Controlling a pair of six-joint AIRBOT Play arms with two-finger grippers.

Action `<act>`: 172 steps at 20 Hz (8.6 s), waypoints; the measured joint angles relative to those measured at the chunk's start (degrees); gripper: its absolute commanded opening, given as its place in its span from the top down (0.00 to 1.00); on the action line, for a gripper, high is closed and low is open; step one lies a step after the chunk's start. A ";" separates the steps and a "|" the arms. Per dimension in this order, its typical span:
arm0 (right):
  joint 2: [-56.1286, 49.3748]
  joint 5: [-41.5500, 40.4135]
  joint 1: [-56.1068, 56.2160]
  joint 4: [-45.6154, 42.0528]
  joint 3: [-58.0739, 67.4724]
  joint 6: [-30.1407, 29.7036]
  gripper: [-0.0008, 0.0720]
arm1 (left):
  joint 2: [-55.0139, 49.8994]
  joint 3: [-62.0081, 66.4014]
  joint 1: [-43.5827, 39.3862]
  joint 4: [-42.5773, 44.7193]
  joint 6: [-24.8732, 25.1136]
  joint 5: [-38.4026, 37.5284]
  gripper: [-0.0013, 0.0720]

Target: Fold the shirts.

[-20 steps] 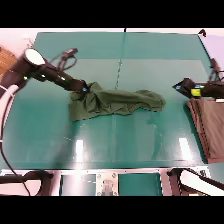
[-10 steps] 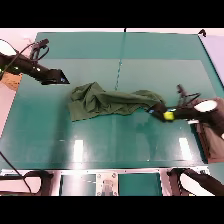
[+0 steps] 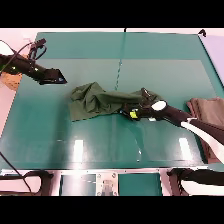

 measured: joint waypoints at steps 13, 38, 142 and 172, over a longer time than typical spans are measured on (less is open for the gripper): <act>12.37 23.30 -10.91 -14.86 6.03 1.60 0.96 | -0.02 -0.09 0.00 3.76 -0.02 -1.36 0.02; 25.18 31.56 -36.04 -36.44 0.76 8.52 0.96 | -0.28 -36.09 -28.24 -17.94 -7.56 24.26 0.89; 45.66 26.34 -58.42 1.57 55.58 -8.90 0.96 | 37.57 33.16 -2.49 1.60 -7.13 6.93 0.96; -23.04 25.62 -42.82 -6.10 48.04 -16.55 0.97 | -20.48 14.34 -0.68 -3.67 -1.53 18.64 0.96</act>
